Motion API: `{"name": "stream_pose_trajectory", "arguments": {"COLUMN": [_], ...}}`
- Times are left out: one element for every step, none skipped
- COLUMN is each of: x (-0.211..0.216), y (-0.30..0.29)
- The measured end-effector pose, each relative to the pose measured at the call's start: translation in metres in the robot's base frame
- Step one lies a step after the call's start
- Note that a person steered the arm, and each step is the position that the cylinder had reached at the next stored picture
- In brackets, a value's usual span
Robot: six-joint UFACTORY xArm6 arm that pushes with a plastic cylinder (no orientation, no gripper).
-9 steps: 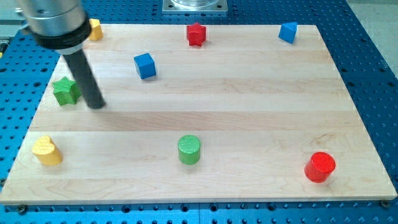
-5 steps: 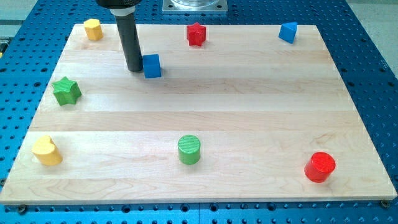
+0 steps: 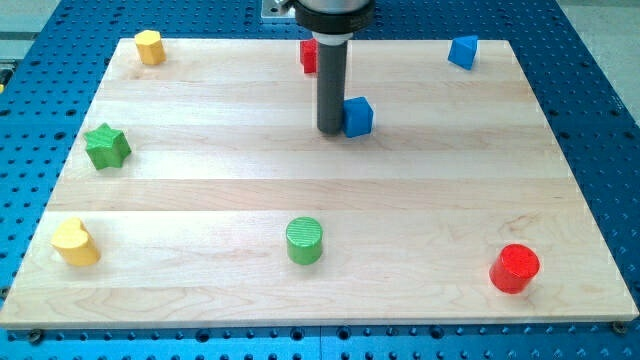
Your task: Move the blue cube to the right center
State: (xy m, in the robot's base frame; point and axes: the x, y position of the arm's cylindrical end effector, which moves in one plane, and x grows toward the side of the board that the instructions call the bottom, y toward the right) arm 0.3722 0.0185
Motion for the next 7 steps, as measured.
{"name": "stream_pose_trajectory", "arguments": {"x": [-0.028,0.039,0.045,0.095,0.129,0.111,0.096], "y": [0.023,0.138,0.148,0.133,0.137,0.177,0.181]}}
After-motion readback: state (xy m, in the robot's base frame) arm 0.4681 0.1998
